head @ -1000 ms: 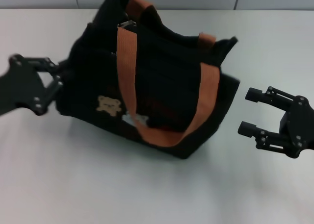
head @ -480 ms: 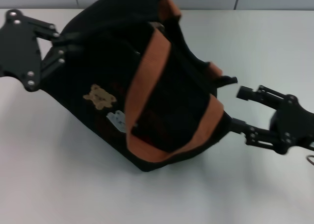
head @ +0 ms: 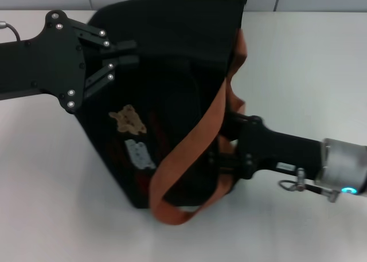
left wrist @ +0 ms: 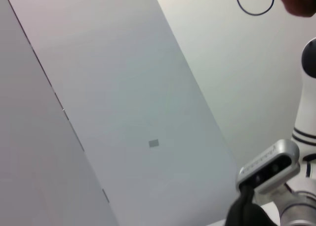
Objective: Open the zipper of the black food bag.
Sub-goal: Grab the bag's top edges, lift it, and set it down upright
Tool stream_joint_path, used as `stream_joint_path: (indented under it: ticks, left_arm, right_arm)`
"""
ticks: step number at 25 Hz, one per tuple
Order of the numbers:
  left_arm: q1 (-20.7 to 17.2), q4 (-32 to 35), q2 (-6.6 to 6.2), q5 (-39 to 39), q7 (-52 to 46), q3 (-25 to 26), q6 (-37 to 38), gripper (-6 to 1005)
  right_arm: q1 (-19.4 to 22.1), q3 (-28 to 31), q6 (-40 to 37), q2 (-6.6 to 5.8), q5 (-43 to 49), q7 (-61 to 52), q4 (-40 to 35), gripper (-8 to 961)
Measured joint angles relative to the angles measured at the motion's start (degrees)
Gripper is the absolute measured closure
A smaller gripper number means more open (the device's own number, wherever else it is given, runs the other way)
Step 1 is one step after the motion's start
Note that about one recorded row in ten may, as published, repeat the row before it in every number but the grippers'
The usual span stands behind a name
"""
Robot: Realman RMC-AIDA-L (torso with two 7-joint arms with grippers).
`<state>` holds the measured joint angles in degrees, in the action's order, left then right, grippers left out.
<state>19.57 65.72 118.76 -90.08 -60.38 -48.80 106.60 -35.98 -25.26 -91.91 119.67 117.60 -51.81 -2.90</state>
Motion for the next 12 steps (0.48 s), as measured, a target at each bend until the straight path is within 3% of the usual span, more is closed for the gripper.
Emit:
stream_joint_path:
  ticks: [1,6,10,12]
  left_arm:
    - [0.16,-0.46,-0.02,0.15,0.26,-0.16,0.03,927]
    - [0.39,-3.64,-0.16,0.07,2.3,-0.9,-0.02,928]
    - [-0.01,-5.79,-0.25,-0.07,4.05,-0.85,-0.05,929]
    - [-0.28,-7.82,-0.37,-0.26,4.85,-0.79,-0.08,929]
  right_arm:
    - [-1.75,-0.14,1.34,0.19,0.02,0.62,2.26,149]
    - [-2.6,0.23,1.87,0.2,-0.1,1.23,3.39,149]
    - [-1.08,0.35,1.28,-0.2,-0.36,1.06,2.49,149]
    - [1.6,0.56,-1.16,-0.26,-0.58,0.0,-0.68,149]
